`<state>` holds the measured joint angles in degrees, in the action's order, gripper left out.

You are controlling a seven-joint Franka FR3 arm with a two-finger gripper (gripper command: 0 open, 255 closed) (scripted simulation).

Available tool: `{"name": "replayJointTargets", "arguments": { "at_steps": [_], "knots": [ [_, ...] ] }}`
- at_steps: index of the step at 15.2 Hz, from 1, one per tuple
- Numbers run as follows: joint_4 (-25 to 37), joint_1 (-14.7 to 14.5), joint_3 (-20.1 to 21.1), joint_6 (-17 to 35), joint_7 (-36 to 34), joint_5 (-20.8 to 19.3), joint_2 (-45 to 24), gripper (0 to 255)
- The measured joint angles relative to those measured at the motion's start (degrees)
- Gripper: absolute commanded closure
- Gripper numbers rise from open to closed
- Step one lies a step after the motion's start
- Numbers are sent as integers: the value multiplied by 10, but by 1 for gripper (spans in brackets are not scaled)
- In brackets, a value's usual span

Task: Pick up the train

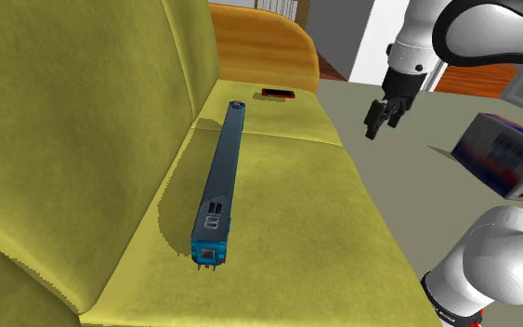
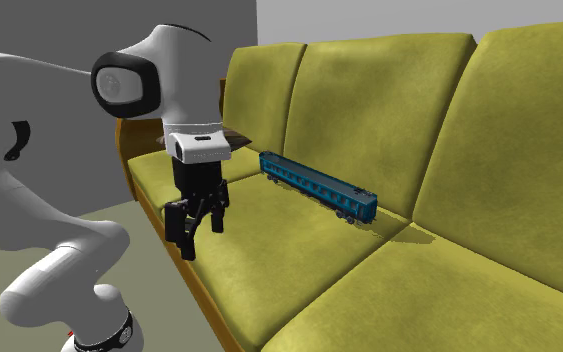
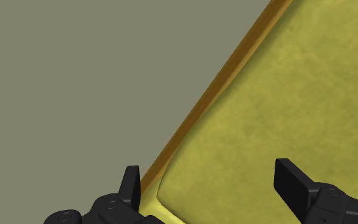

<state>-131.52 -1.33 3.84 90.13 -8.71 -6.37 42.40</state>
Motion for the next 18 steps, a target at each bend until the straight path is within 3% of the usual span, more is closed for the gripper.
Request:
{"name": "replayJointTargets", "arguments": {
  "at_steps": [3,9,18],
  "knots": [
    [4,-2,16,0,-26,13,-5,0],
    [36,-7,89,5,-151,68,-46,0],
    [146,2,201,17,-349,117,-162,0]
  ]
}}
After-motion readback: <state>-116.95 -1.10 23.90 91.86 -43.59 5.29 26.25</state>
